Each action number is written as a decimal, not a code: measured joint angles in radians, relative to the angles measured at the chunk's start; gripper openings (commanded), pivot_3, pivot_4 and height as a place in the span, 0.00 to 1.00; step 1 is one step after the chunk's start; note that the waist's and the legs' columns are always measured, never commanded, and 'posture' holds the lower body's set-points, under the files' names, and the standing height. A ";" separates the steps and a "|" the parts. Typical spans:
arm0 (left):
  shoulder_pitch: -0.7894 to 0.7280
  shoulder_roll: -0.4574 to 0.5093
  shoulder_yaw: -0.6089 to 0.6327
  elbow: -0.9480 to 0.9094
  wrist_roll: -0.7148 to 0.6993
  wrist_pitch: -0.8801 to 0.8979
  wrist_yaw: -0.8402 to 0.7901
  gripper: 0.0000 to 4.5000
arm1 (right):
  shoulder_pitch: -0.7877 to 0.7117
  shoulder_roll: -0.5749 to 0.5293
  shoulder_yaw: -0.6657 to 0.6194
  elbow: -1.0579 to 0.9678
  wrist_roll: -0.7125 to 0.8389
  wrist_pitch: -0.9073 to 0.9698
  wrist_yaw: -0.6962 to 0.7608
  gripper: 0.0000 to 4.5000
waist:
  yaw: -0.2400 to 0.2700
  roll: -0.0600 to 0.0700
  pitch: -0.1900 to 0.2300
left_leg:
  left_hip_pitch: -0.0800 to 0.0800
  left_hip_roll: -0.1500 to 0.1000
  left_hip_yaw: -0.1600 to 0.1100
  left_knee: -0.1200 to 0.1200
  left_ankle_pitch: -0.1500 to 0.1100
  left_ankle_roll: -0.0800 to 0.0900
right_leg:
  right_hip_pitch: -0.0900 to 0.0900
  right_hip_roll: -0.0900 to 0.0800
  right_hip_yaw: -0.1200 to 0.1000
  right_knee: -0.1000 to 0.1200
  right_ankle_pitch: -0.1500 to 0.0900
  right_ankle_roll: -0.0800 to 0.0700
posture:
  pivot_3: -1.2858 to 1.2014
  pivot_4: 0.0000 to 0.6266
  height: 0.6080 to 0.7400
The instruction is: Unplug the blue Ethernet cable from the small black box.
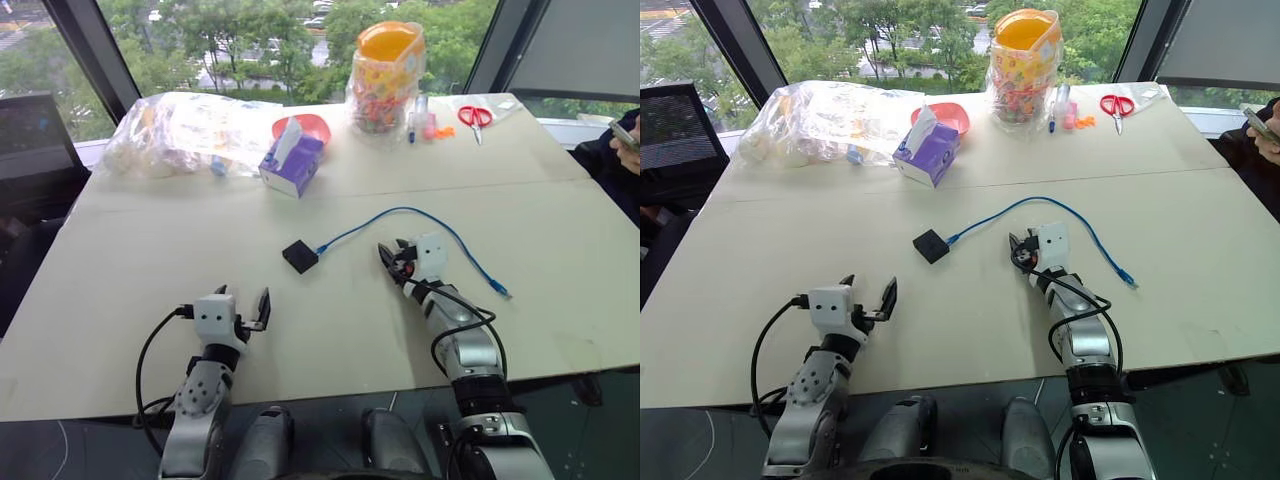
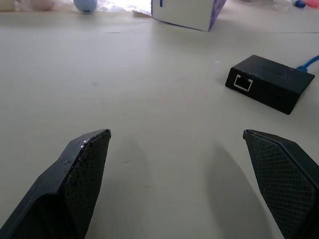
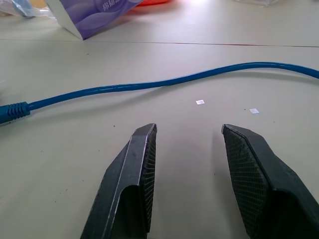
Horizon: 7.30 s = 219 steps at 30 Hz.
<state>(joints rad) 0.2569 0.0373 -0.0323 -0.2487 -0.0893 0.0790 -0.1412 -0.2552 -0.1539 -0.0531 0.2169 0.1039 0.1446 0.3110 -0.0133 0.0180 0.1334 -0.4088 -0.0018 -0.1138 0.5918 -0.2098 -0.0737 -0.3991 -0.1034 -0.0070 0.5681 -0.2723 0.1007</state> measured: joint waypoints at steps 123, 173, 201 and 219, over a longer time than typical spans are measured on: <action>-0.519 0.471 0.246 -0.145 -0.749 0.716 -0.335 0.94 | -0.510 -0.238 0.521 0.079 -0.841 -0.659 -0.030 0.00 | -0.031 -0.023 0.059 | 0.002 -0.003 -0.001 0.006 0.007 -0.017 | -0.023 0.006 0.015 0.067 0.028 0.018 | 0.52 0.24 1.00; -0.610 0.682 0.163 0.016 -0.645 0.573 -0.857 0.10 | -0.850 -0.211 0.247 0.515 0.213 0.220 1.279 0.86 | -0.033 -0.023 0.059 | 0.003 -0.003 -0.001 0.006 0.007 -0.017 | -0.022 0.007 0.014 0.067 0.028 0.018 | 0.52 0.24 1.00; -0.632 0.667 0.204 -0.020 -0.749 0.654 -0.813 0.10 | -0.802 -0.143 0.271 0.416 0.217 0.319 1.289 0.26 | -0.034 -0.023 0.059 | 0.003 -0.003 -0.001 0.008 0.007 -0.017 | -0.023 0.007 0.014 0.070 0.028 0.019 | 0.52 0.24 1.00; -0.605 0.671 0.203 -0.047 -0.738 0.653 -0.829 0.10 | -0.802 -0.143 0.278 0.416 0.218 0.320 1.294 0.14 | -0.033 -0.023 0.059 | 0.002 -0.003 -0.001 0.012 0.007 -0.017 | -0.023 0.007 0.014 0.074 0.028 0.019 | 0.52 0.24 1.00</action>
<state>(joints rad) -0.3479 0.7087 0.1703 -0.2959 -0.8269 0.7316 -0.9700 -1.0576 -0.2968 0.2251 0.6330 0.3218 0.4649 1.6048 -0.0466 -0.0053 0.1927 -0.4064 -0.0045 -0.1149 0.6037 -0.2026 -0.0905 -0.4218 -0.0965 0.0074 0.6421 -0.2442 0.1198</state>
